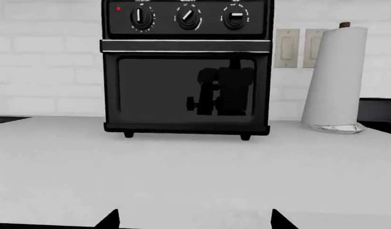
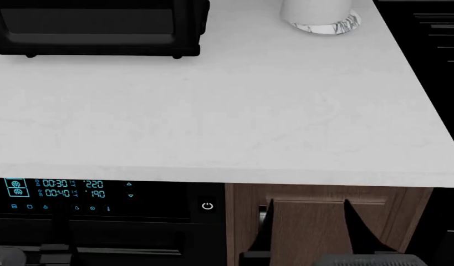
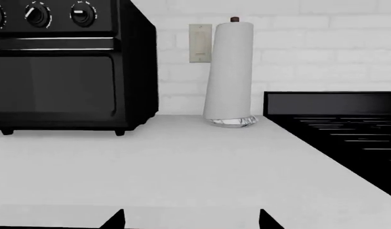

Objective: Decrease the toaster oven temperature.

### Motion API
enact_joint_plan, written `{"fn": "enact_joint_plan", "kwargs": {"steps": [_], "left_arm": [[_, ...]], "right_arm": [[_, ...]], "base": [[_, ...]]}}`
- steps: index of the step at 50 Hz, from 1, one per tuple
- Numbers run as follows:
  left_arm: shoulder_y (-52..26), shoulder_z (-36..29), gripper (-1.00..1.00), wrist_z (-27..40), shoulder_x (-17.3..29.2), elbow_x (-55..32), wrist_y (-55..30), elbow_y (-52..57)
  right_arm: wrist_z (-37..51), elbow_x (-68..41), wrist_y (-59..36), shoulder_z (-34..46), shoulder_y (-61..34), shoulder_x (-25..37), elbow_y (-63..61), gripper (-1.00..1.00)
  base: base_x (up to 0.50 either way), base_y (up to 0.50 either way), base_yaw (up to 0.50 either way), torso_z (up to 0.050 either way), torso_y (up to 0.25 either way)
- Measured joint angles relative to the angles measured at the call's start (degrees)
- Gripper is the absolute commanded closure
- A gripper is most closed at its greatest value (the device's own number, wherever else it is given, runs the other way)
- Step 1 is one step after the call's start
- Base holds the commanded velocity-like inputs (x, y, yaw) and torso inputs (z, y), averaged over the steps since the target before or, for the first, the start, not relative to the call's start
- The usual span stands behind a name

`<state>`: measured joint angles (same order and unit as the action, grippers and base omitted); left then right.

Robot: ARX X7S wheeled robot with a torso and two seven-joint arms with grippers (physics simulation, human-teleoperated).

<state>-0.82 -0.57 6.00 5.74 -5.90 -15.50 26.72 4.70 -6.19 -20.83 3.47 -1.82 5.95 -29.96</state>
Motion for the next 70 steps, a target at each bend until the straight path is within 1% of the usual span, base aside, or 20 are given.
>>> {"fn": "enact_joint_plan", "kwargs": {"steps": [6,12,17,26,43,70], "left_arm": [[-1.28,1.42,-1.00,1.07,1.38,-1.83,-6.07,9.30],[-2.66,3.21,-1.00,2.15,2.33,-4.06,-11.20,16.29],[-3.92,4.04,-1.00,3.11,2.91,-5.42,-15.04,20.33],[-5.52,4.56,-1.00,4.21,3.16,-7.40,-18.59,23.50],[-5.75,4.58,-1.00,4.65,3.55,-9.39,-18.31,24.18],[-5.35,2.89,-1.00,5.63,4.78,-9.23,-16.25,22.07]], "right_arm": [[0.82,-1.70,-7.46,-0.31,-1.48,1.13,-10.38,-1.00],[1.36,-3.01,-11.85,-0.57,-2.43,1.92,-16.66,-1.00],[1.64,-4.53,-13.63,-1.63,-2.97,2.03,-19.68,-1.00],[1.80,-6.55,-13.86,-2.93,-2.92,2.09,-21.42,-1.00],[2.08,-8.18,-11.65,-3.05,-2.10,2.56,-21.38,-1.00],[2.98,-9.05,-10.65,-1.49,-1.63,4.17,-20.65,-1.00]], "base": [[0.00,0.00,0.00,0.000,0.000],[0.00,0.00,0.00,0.000,0.000],[0.00,0.00,0.00,0.000,0.000],[0.00,0.00,0.00,0.000,0.000],[0.00,0.00,0.00,0.000,0.000],[0.00,0.26,0.00,0.000,0.000]]}}
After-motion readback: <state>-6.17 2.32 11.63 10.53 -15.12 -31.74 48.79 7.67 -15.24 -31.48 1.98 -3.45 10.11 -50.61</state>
